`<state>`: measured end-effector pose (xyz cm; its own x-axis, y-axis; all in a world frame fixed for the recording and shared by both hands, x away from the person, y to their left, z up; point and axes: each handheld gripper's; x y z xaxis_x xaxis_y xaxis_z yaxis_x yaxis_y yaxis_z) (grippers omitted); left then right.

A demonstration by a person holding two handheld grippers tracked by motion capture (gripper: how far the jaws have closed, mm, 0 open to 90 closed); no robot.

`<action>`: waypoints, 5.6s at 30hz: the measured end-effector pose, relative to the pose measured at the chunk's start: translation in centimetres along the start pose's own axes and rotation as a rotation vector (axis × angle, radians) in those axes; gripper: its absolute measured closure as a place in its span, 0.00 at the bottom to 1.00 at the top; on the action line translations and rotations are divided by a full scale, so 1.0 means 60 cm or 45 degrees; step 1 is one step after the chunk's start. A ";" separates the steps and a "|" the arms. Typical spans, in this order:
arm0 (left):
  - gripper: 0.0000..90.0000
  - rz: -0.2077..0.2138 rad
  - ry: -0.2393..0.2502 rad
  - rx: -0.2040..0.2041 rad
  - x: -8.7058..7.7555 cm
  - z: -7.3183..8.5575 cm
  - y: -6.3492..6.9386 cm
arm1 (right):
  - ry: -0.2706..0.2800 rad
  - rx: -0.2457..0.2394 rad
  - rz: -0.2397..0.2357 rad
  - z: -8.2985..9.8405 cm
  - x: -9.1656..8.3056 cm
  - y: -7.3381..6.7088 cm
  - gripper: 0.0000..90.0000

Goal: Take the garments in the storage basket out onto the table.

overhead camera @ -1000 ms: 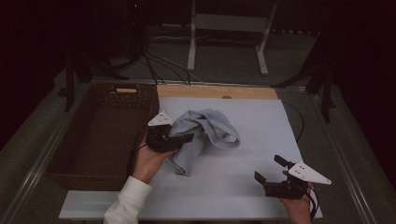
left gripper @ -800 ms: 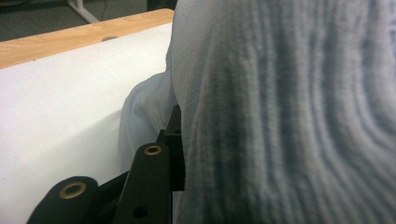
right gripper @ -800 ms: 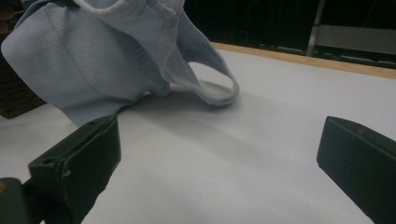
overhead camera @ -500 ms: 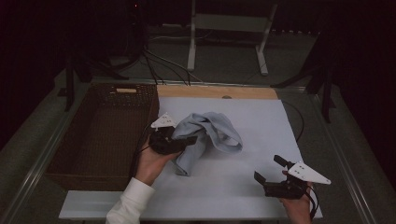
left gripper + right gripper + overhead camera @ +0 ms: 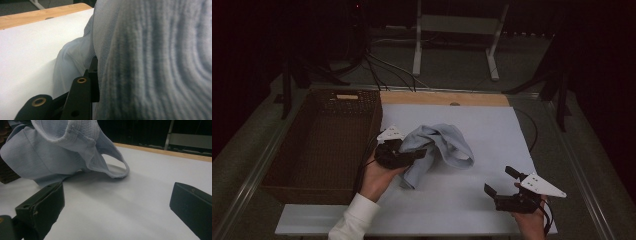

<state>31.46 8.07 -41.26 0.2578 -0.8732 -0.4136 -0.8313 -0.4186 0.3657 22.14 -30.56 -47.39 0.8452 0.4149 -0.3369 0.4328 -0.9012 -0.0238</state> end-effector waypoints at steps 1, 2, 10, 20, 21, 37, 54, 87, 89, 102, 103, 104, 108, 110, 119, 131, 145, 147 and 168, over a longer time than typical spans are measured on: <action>0.74 0.004 -0.002 0.001 0.001 0.000 0.001 | 0.001 0.001 -0.001 0.000 0.000 0.000 0.00; 0.74 0.004 -0.001 0.001 0.002 0.001 0.001 | 0.001 0.001 -0.001 0.000 0.000 0.000 0.00; 0.72 0.029 0.001 0.009 0.009 0.004 0.008 | 0.002 0.002 -0.001 0.000 0.000 0.000 0.00; 0.74 0.060 -0.007 0.021 0.019 0.006 0.017 | 0.003 0.001 0.000 0.000 0.000 0.000 0.00; 0.74 0.060 -0.009 0.022 0.020 0.006 0.018 | 0.004 0.001 0.000 0.000 0.000 0.000 0.00; 0.67 0.111 -0.016 0.013 0.028 0.012 0.022 | 0.001 -0.001 0.000 0.000 0.000 0.000 0.00; 0.25 0.109 0.011 0.009 0.029 0.007 0.031 | 0.000 0.001 -0.002 0.000 0.000 -0.001 0.00; 0.00 -0.046 0.087 0.069 0.007 0.034 0.019 | -0.002 -0.003 -0.003 0.000 0.001 -0.001 0.00; 0.00 -0.057 0.082 0.069 0.006 0.037 0.017 | -0.001 -0.003 -0.003 0.000 0.000 -0.001 0.00; 0.00 -0.078 0.141 0.085 -0.005 0.047 0.017 | 0.002 -0.007 0.000 0.000 -0.001 -0.001 0.00; 0.00 -0.080 0.144 0.089 -0.005 0.047 0.017 | 0.000 -0.007 -0.001 0.000 0.000 -0.001 0.00; 0.00 -0.087 0.142 0.092 -0.005 0.047 0.016 | -0.002 -0.011 0.000 0.000 0.001 -0.002 0.00; 0.00 -0.103 0.136 0.090 -0.003 0.049 0.015 | -0.012 -0.016 -0.008 0.000 0.004 -0.007 0.00; 0.00 -0.101 0.143 0.091 -0.003 0.050 0.015 | -0.012 -0.017 -0.007 -0.001 0.006 -0.010 0.00; 0.00 -0.123 0.131 0.098 -0.004 0.053 0.015 | -0.033 -0.026 -0.005 -0.001 0.020 -0.027 0.00; 0.00 -0.121 0.145 0.101 -0.008 0.053 0.015 | -0.121 -0.022 0.007 0.001 0.034 -0.047 0.03; 0.00 -0.111 0.168 0.096 -0.014 0.051 0.017 | -0.233 -0.084 -0.020 0.004 0.040 -0.058 0.21; 0.00 -0.109 0.171 0.095 -0.014 0.051 0.017 | -0.248 -0.093 -0.019 0.005 0.040 -0.059 0.25; 0.00 -0.101 0.183 0.095 -0.019 0.049 0.019 | -0.403 -0.124 0.014 0.015 0.042 -0.052 0.63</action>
<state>28.75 9.34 -42.83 0.3871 -0.8672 -0.3133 -0.8386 -0.4724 0.2714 22.63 -26.80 -49.01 0.7172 0.3317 -0.6128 0.4650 -0.8828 0.0663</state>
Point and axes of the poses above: each handheld gripper's, and its own axes: x roughly forward along the jaws, z roughly out of its underside, y roughly to its right, and after that the axes turned 11 degrees about z, right-handed
